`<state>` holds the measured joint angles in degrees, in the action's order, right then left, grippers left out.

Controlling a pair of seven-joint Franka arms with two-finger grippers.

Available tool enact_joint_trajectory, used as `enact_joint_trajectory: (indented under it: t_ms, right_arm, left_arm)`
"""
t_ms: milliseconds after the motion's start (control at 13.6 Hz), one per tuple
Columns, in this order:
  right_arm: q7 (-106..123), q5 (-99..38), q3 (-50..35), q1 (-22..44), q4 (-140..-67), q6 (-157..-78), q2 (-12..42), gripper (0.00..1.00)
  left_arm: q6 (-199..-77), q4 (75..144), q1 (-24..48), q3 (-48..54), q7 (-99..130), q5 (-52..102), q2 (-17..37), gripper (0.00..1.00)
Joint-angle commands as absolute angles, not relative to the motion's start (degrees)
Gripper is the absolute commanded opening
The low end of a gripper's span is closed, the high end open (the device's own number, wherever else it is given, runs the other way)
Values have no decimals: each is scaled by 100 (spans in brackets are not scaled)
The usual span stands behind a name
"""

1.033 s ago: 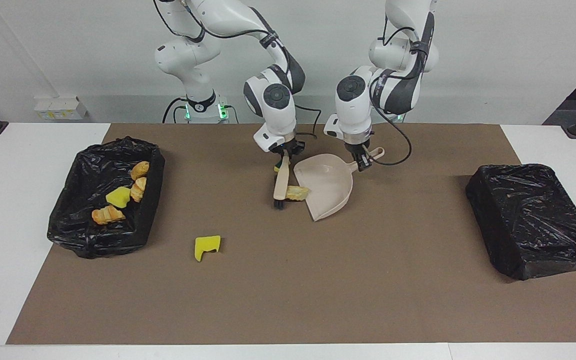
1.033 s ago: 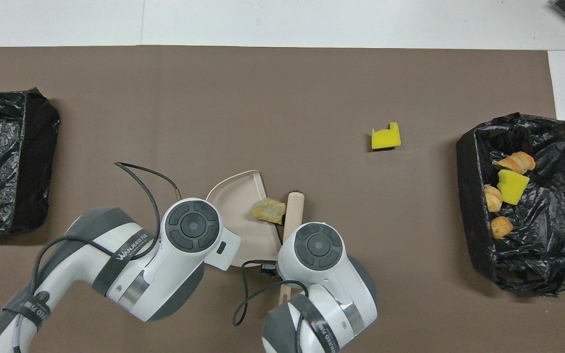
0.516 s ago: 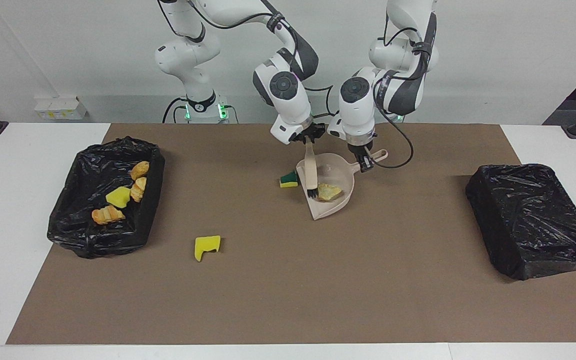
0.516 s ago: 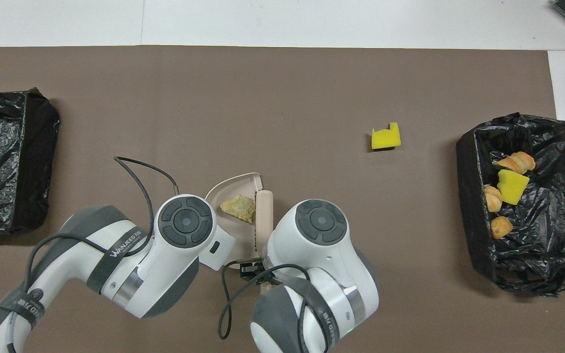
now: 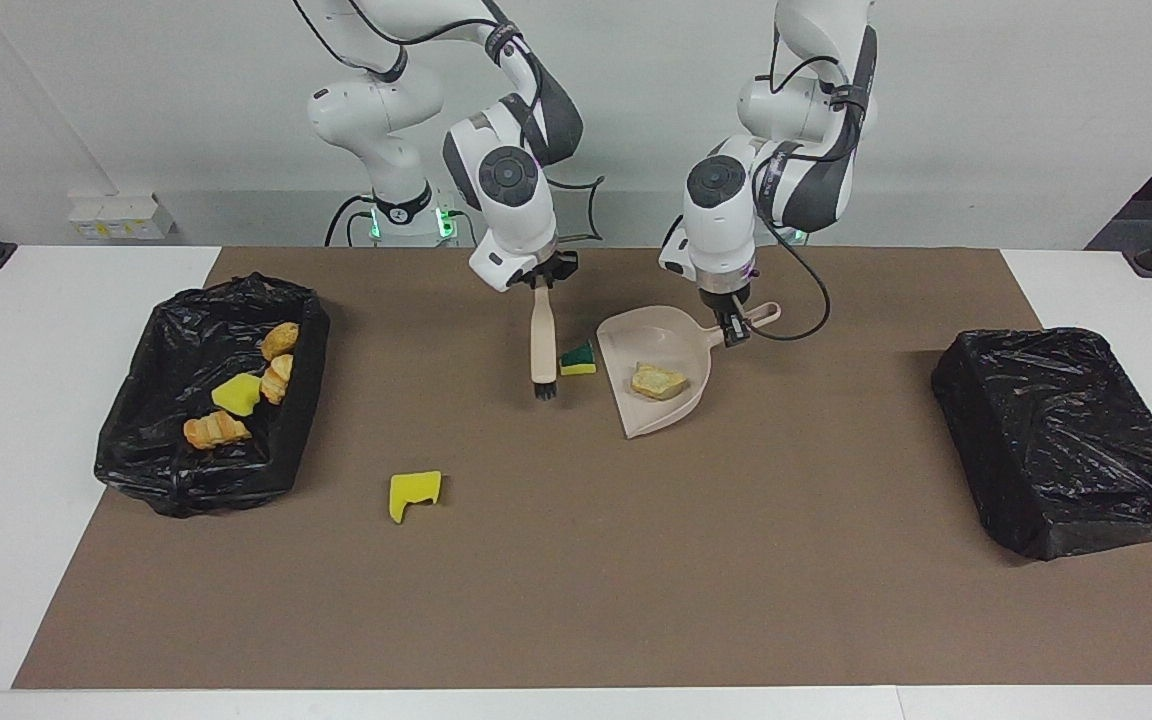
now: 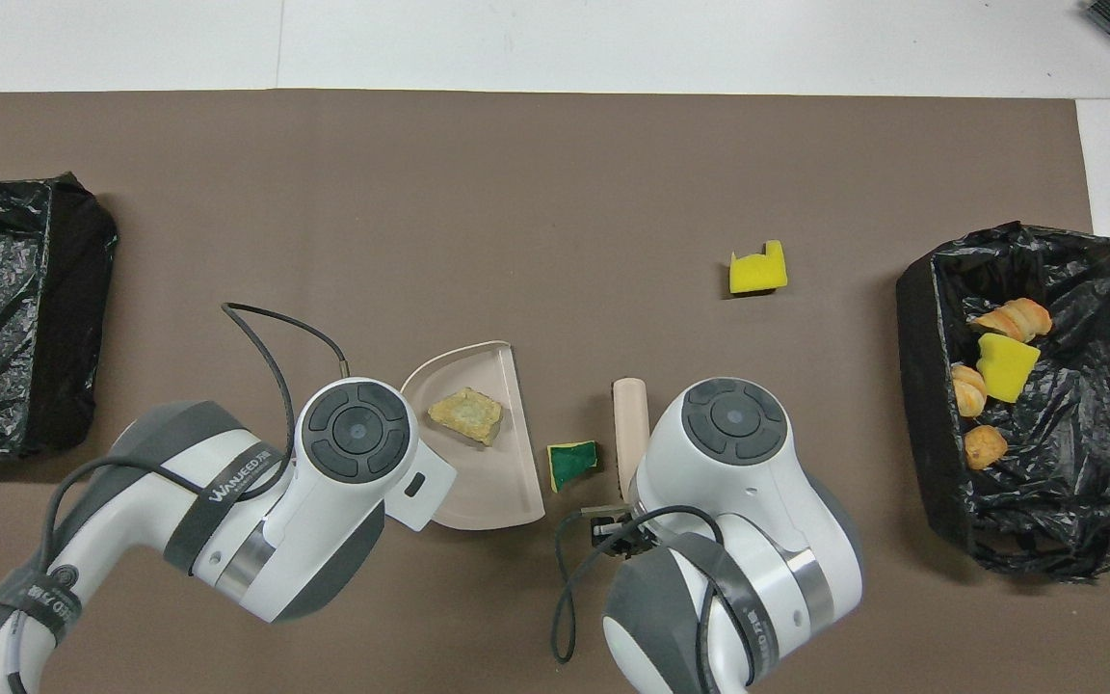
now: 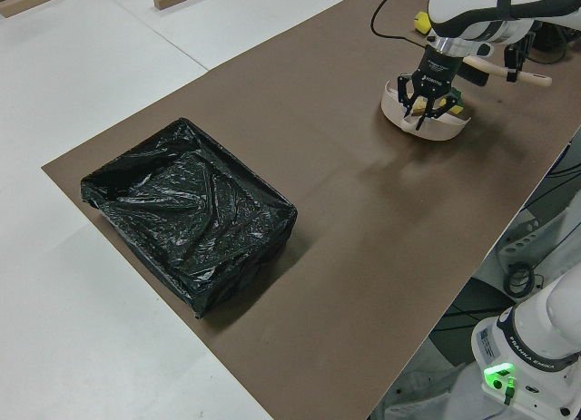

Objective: Sweep and dump trash in bin
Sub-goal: 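Carry the brush toward the yellow sponge with the right gripper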

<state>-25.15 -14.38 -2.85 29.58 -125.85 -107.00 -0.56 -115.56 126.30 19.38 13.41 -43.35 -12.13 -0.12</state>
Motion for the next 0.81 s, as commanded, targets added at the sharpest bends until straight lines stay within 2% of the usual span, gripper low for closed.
enact_joint_trajectory:
  t_ms: [0,221,369,590,738]
  right_arm:
    - [-2443,-1310,-369,3005,-13148,-11143,-291,0]
    - [-2373,-1415,-395,3383,-13122,-11591,-45,0]
    - [-2286,-2166,-396,3690,-13096,-11995,87,0]
    - [-1435,-3318,-396,3683,-12833,-12164,263,0]
    - [-916,-3796,-369,3630,-12823,-12129,185,0]
  left_arm:
    - [-11663,12981,1969,1362,-4482,-1257,-254,0]
    - [-11768,13323,2092,1362,-4491,-1257,-483,0]
    - [-11891,13491,2109,1371,-4491,-1257,-571,0]
    - [-11892,13509,2101,1371,-4491,-1257,-571,0]
    - [-11909,13509,2092,1371,-4491,-1257,-571,0]
